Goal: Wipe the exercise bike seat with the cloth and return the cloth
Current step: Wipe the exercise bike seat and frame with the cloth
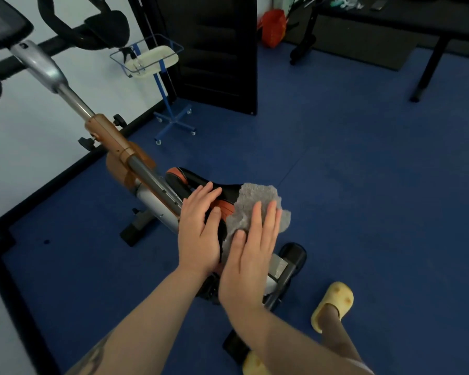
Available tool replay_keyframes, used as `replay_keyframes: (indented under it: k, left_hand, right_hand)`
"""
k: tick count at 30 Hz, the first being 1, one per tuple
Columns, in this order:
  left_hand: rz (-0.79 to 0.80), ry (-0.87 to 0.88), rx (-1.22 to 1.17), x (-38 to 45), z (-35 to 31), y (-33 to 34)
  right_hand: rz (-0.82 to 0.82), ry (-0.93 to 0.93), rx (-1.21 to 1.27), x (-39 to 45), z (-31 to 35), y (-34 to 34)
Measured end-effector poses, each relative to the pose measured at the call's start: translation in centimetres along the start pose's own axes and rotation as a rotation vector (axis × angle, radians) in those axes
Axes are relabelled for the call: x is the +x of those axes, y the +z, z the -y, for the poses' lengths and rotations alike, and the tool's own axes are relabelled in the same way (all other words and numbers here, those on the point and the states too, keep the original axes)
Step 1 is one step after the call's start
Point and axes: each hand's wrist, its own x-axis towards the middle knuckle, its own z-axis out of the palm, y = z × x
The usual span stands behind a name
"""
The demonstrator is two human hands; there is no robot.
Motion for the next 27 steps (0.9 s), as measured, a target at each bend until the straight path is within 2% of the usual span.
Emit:
replay_keyframes:
  k: [3,9,14,17,19,21,23,27]
  left_hand:
    - [0.012,0.002,0.004,0.1,0.0,0.0]
    - [0.003,-0.009,-0.011,-0.1,-0.7,0.1]
    - [0.015,0.017,0.016,0.0,0.1,-0.1]
    - [0.027,0.018,0.028,0.1,0.0,-0.1]
    - [0.016,0.0,0.013,0.1,-0.5,0.0]
    - [0.002,-0.015,-0.003,0.0,-0.8,0.1]
    - [-0.004,-0.012,-0.007,0.0,-0.7,0.1]
    - [-0.002,0.001,0.014,0.0,-0.3,-0.1]
  right_hand:
    - [-0.047,0.018,0.03,0.0,0.3,0.8]
    - [-0.074,0.195,0.149,4.5,-0.6,-0.1]
    - [-0.061,0.092,-0.02,-0.7,1.0,1.3]
    - [-0.056,0.053,-0.055,0.7,0.5,1.2]
    - [-0.08,0.121,-0.013,3.9,-0.1,0.7]
    - [-0.106,0.27,0.067,6.5,-0.5,0.1]
    - [-0.109,0.33,0.127,6.5,-0.2,0.0]
    - [-0.063,0.178,0.085,0.0,1.4,0.7]
